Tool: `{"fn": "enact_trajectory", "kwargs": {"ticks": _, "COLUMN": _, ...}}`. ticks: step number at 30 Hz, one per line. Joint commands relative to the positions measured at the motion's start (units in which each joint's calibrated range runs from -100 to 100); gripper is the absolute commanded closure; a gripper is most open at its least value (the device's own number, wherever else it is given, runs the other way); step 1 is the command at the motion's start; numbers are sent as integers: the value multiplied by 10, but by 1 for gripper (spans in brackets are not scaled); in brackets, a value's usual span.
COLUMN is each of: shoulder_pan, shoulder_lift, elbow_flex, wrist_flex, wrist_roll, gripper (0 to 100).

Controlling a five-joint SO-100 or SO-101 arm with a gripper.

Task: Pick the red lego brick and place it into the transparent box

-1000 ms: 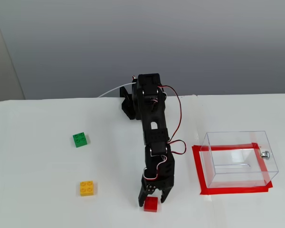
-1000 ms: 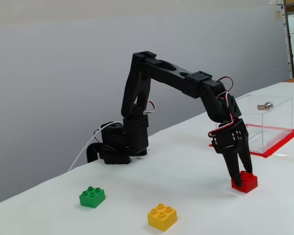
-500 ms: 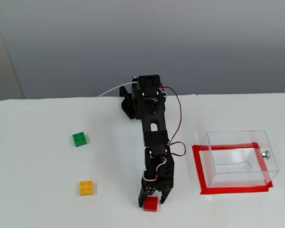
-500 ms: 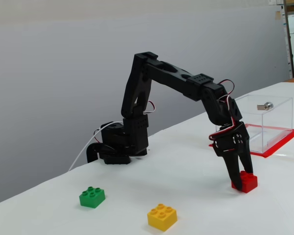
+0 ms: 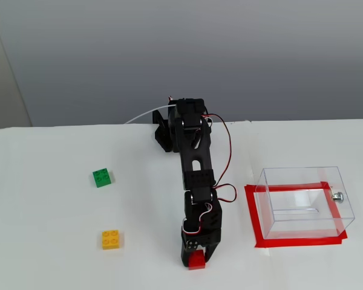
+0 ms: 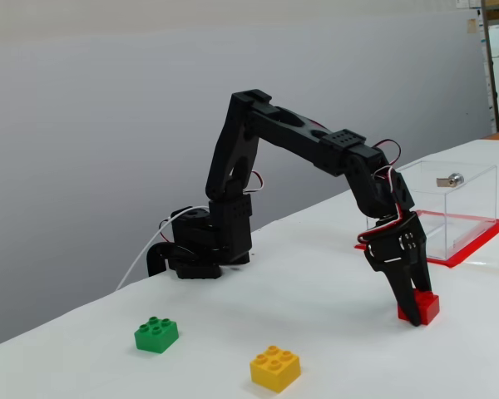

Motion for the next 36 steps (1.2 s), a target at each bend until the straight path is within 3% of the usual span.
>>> {"fn": "enact_trajectory", "kwargs": {"ticks": 1, "shoulder_pan": 5, "shoulder_lift": -5, "elbow_flex": -19, "wrist_flex": -4, "wrist_roll": -1, "gripper": 86}}
{"fn": "enact_trajectory", "kwargs": {"ticks": 4, "shoulder_pan": 5, "shoulder_lift": -5, "elbow_flex": -19, "wrist_flex": -4, "wrist_roll": -1, "gripper": 91}}
{"fn": "enact_trajectory", "kwargs": {"ticks": 13, "shoulder_pan": 7, "shoulder_lift": -28, "elbow_flex": -18, "wrist_flex": 15, "wrist_roll": -1, "gripper": 91}}
{"fn": "enact_trajectory", "kwargs": {"ticks": 36, "shoulder_pan": 9, "shoulder_lift": -401, "elbow_flex": -18, "wrist_flex": 217, "wrist_roll": 14, "gripper": 91}}
